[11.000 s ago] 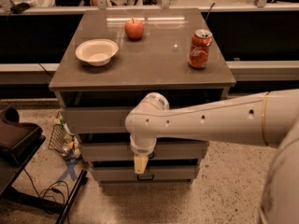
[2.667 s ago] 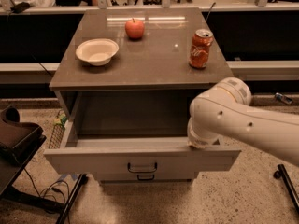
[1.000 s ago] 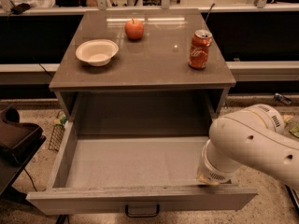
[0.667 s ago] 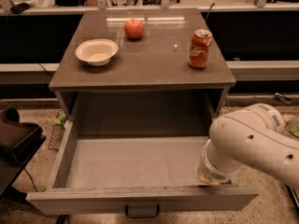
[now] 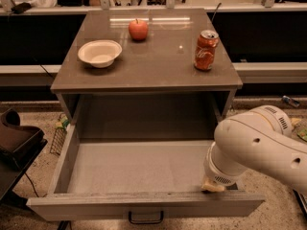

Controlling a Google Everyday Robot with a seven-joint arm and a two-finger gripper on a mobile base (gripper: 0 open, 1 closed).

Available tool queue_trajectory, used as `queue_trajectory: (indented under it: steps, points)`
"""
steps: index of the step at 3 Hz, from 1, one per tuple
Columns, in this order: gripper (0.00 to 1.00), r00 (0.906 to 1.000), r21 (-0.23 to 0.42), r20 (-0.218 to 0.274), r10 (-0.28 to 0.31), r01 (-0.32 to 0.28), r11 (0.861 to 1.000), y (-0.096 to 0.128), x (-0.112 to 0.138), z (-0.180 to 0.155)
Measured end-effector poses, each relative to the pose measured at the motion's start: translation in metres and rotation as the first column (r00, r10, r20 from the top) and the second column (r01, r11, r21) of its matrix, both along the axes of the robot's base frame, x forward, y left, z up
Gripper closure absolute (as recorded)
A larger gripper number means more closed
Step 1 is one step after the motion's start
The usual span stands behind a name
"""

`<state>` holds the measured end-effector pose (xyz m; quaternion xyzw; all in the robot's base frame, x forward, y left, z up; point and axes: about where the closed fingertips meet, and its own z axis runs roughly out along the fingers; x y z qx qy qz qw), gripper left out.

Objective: Open top drawer

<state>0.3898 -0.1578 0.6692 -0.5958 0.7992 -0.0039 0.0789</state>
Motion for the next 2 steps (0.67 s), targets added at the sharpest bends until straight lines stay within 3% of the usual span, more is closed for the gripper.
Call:
queue_trajectory:
  steps: [1, 2]
  points:
    - [0.00, 1.0000, -0.001, 0.002, 0.000, 0.000, 1.000, 0.0000, 0.0005, 0.0008]
    - [0.00, 1.0000, -0.001, 0.002, 0.000, 0.000, 1.000, 0.0000, 0.0005, 0.0008]
